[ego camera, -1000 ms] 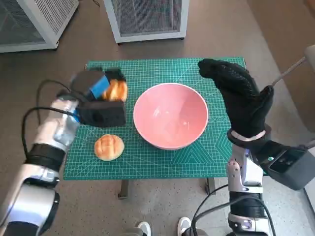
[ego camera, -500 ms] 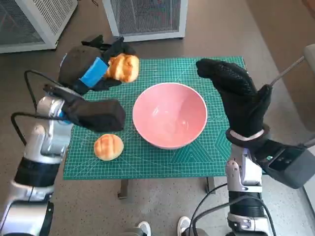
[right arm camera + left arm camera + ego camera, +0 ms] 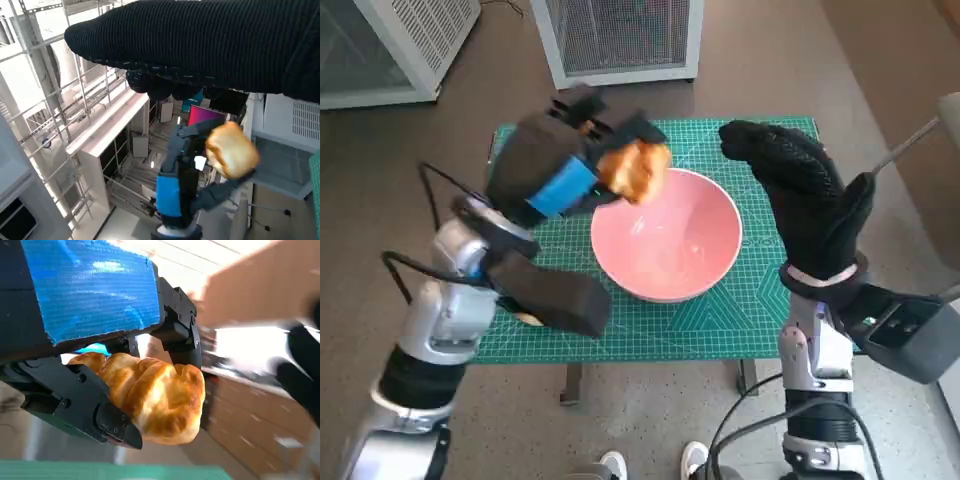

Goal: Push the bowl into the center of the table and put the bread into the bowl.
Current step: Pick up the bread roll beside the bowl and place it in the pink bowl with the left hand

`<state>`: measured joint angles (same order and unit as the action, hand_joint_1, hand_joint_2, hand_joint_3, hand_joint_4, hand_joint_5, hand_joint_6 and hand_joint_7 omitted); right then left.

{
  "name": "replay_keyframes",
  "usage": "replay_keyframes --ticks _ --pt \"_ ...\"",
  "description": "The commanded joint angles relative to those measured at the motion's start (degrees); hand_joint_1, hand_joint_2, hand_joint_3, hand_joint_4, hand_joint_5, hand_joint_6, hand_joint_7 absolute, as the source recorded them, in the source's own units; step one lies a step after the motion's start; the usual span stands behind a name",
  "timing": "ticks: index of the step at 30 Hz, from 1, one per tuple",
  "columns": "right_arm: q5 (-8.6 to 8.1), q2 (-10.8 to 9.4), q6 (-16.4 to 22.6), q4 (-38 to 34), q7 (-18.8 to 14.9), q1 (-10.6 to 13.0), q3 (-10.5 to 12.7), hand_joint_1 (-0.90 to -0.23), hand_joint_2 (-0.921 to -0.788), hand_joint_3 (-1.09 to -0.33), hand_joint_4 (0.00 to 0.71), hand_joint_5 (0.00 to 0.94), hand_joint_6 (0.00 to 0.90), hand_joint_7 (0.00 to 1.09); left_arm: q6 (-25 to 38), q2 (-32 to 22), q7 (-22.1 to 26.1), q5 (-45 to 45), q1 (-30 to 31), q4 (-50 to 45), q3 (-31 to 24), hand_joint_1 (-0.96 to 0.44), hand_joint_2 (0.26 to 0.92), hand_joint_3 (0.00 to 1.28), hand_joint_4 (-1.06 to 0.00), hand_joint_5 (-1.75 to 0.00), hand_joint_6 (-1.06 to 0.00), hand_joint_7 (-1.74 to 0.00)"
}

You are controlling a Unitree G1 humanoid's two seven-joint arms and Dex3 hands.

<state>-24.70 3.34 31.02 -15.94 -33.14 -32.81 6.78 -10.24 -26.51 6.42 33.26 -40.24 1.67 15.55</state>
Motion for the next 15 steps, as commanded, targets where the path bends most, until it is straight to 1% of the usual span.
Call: replay_keyframes --ticks 1,2,3,4,5,8,10,15 --pt "-0.57 0.20 -1.13 0.40 -0.49 1.73 0.10 -0.382 -0.921 -0.549 0.497 0.020 0.118 0.91 -0.53 1.61 5.21 -2.47 0.70 3.98 2.38 -0.02 0.879 0.19 -0.40 -0.96 -0.32 -1.08" --pt "-0.54 0.16 -1.17 0.46 -0.45 1.76 0.08 -0.381 -0.921 -0.549 0.497 0.020 0.117 0.91 -0.40 1.72 6.19 -2.70 0.74 4.41 2.60 -0.03 0.864 0.17 -0.33 -0.67 -0.28 -0.84" --pt "-0.59 0.18 -1.22 0.56 -0.49 1.86 0.10 -0.381 -0.921 -0.550 0.497 0.020 0.116 0.91 0.70 1.57 8.22 -2.58 0.67 4.22 3.10 -0.04 0.864 0.16 -0.32 -0.55 -0.27 -0.74" --pt "-0.60 0.16 -1.25 0.65 -0.48 1.93 0.08 -0.379 -0.921 -0.550 0.497 0.020 0.116 0.91 1.38 1.45 9.57 -2.51 0.59 4.02 3.34 -0.09 0.852 0.13 -0.23 -0.36 -0.21 -0.56" --pt "-0.60 0.20 -1.24 0.76 -0.49 2.03 0.09 -0.377 -0.921 -0.550 0.497 0.020 0.116 0.91 2.17 1.28 11.37 -2.38 0.34 4.00 3.78 -0.12 0.845 0.11 -0.17 -0.23 -0.17 -0.45" --pt "-0.48 0.26 -1.30 1.11 -0.33 2.31 0.10 -0.374 -0.921 -0.550 0.498 0.021 0.116 0.91 3.04 1.09 14.59 -2.71 0.12 3.88 4.09 -0.27 0.833 0.08 -0.07 -0.07 -0.09 -0.30" --pt "-0.43 0.31 -1.40 1.44 -0.18 2.54 0.12 -0.373 -0.921 -0.550 0.498 0.021 0.117 0.90 2.72 1.08 15.37 -3.05 0.41 3.62 3.87 -0.33 0.833 0.07 -0.04 -0.04 -0.08 -0.27" --pt "-0.11 0.38 -1.23 1.69 0.20 2.91 0.26 -0.372 -0.921 -0.551 0.499 0.022 0.121 0.90 0.26 1.00 13.93 -2.35 0.94 4.42 3.38 -0.41 0.842 0.05 -0.02 -0.01 -0.07 -0.24"
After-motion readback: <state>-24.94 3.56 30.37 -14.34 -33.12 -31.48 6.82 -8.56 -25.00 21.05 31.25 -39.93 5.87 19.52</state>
